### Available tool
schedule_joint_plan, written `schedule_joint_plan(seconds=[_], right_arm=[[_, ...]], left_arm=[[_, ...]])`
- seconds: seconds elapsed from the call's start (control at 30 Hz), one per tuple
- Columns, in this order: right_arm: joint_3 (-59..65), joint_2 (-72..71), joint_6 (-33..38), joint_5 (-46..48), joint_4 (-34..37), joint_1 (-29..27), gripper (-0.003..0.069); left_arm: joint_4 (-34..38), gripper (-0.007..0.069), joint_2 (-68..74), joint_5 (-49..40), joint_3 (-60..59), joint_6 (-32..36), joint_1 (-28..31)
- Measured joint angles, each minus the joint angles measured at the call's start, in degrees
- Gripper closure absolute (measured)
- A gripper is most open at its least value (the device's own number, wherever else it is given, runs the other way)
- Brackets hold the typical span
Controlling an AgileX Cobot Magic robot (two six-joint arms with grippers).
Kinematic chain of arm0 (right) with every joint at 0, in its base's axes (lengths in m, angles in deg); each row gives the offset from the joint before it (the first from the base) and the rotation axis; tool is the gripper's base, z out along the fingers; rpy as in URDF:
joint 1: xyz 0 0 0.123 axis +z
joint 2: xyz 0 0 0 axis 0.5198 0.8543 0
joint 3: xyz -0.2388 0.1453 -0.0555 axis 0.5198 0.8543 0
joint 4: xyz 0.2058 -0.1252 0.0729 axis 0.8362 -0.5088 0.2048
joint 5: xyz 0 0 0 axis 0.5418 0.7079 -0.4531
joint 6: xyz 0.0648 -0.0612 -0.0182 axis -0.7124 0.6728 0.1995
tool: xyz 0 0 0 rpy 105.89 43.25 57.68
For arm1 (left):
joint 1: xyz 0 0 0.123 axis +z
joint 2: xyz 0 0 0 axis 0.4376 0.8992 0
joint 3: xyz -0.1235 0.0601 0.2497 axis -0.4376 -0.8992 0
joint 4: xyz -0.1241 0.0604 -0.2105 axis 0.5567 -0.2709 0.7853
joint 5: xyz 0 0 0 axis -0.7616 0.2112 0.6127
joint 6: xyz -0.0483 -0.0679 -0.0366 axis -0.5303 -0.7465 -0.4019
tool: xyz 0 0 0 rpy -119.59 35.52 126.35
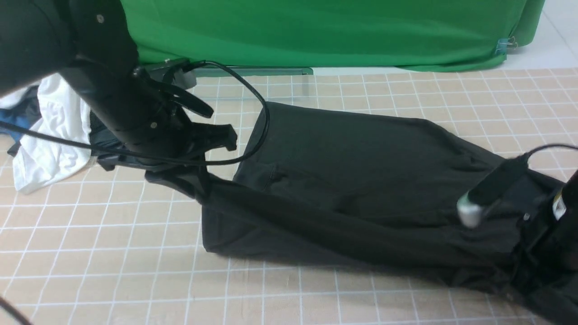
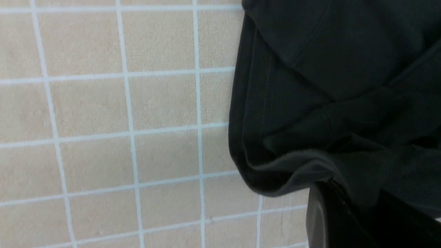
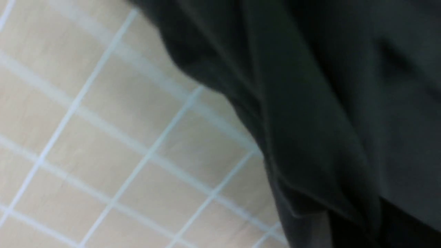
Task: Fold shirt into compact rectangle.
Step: 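Fold the black garment in half by bringing its near edge over to the far edge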
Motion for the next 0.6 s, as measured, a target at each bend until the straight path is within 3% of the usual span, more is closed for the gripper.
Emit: schedule_joint_plan(seconds=[0.6], right_arm=[[-18.6, 17.9, 3.3, -7.2, -0.5, -10.5, 0.0606]], left_arm=[[-1.6, 0.0594, 23.7, 7.2, 29.6, 0.1, 0.0]])
